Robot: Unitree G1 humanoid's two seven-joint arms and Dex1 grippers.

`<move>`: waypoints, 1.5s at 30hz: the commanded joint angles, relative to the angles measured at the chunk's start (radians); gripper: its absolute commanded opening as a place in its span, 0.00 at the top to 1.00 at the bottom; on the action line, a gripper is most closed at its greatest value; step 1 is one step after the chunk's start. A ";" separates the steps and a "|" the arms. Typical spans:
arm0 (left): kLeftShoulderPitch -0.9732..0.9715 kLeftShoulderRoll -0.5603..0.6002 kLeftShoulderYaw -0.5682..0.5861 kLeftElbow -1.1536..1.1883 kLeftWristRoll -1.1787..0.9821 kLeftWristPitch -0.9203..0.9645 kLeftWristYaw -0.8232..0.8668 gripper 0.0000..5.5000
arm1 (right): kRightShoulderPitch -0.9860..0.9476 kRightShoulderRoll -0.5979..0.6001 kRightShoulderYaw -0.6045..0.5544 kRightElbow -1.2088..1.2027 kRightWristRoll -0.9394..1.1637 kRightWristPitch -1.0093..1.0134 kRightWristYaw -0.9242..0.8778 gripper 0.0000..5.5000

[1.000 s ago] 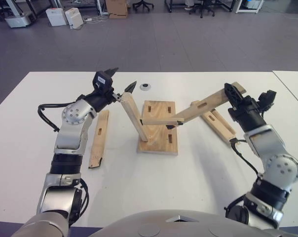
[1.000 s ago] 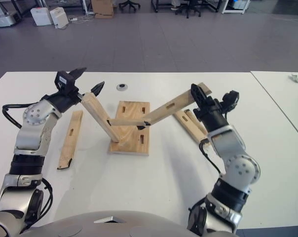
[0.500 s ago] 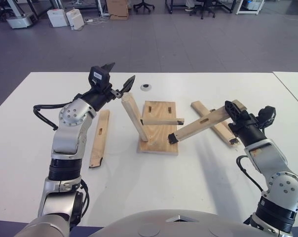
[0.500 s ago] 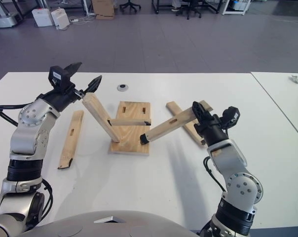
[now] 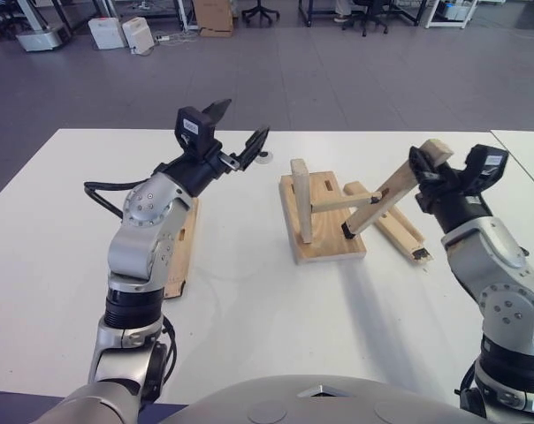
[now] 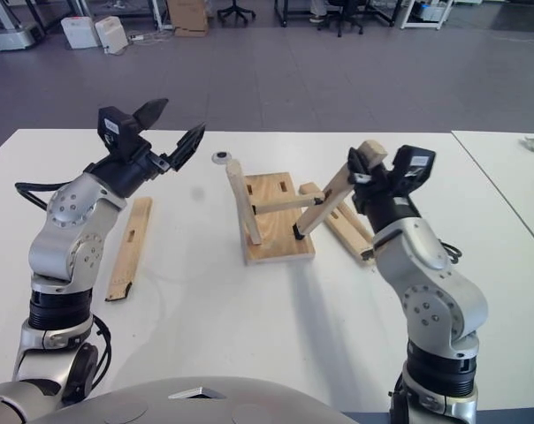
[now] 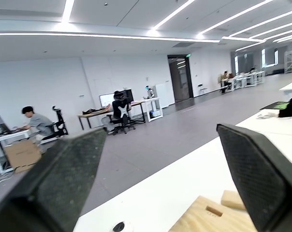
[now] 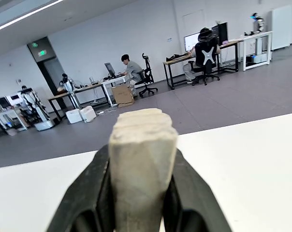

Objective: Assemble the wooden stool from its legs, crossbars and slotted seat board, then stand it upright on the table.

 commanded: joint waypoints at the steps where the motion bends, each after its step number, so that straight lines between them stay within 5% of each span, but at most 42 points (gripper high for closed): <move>1: -0.036 -0.009 -0.020 -0.022 -0.014 0.032 0.007 0.24 | 0.079 0.021 0.065 0.028 -0.089 0.054 -0.012 0.82; 6: -0.051 -0.024 -0.067 -0.015 0.000 0.032 -0.002 0.24 | 0.085 0.015 0.090 0.050 -0.159 0.043 0.029 0.82; 16: -0.009 -0.022 -0.195 0.004 0.091 0.028 0.006 0.24 | 0.056 -0.007 0.122 0.007 -0.252 -0.028 0.232 0.43; 23: 0.094 -0.044 -0.334 -0.038 0.182 0.010 0.054 0.24 | 0.084 -0.016 0.140 -0.021 -0.261 -0.053 0.367 0.43; 34: 0.074 -0.086 -0.332 0.022 0.195 -0.006 0.098 0.24 | 0.100 -0.054 0.231 -0.034 -0.277 -0.063 0.519 0.43; 38: 0.028 -0.100 -0.247 -0.037 0.108 0.016 0.097 0.24 | 0.078 -0.024 0.123 -0.018 -0.240 -0.088 0.492 0.43; 42: -0.168 -0.100 0.044 -0.088 -0.189 0.109 0.127 0.24 | 0.030 -0.057 -0.049 -0.039 -0.086 -0.098 0.558 0.43; 45: -0.272 -0.039 0.132 -0.087 -0.285 0.162 0.114 0.24 | -0.081 -0.130 -0.183 -0.021 0.085 -0.087 0.605 0.43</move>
